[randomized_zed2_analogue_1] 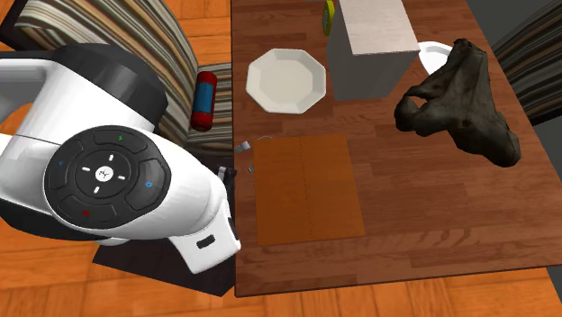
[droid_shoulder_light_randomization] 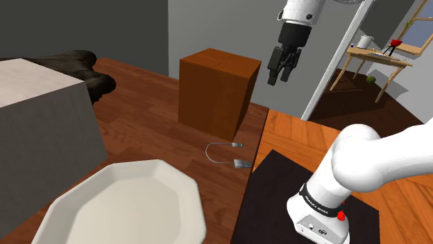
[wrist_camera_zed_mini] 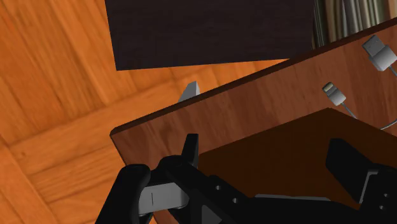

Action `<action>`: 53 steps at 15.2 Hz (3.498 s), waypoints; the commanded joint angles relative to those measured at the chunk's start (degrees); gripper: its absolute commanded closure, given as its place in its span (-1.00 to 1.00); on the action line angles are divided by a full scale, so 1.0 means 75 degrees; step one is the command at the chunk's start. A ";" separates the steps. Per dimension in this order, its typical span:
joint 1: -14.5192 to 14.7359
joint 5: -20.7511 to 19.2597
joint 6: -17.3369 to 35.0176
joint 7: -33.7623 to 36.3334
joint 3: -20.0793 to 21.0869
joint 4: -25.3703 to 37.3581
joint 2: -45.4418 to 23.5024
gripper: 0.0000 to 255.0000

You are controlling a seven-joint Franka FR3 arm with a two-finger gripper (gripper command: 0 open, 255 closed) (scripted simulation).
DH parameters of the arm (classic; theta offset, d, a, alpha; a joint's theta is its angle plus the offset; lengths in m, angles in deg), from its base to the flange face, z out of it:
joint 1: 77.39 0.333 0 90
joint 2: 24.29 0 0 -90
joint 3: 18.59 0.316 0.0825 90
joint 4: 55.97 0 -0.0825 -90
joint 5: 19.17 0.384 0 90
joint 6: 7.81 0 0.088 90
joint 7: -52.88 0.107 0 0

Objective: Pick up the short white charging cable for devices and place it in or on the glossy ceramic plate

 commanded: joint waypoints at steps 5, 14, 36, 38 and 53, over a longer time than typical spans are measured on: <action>0.0285 0.0391 0.0538 0.0449 0.0648 -0.0716 0.0323 -1.00; 0.1073 0.1388 0.1908 0.1476 0.2272 -0.1873 0.0470 -1.00; 0.1655 0.2282 0.3934 0.2208 0.3841 -0.2894 -0.0265 -1.00; 0.1655 0.2282 0.3934 0.2208 0.3841 -0.2894 -0.0265 1.00; 0.1593 0.2082 0.3149 0.2228 0.3607 -0.2301 -0.0070 1.00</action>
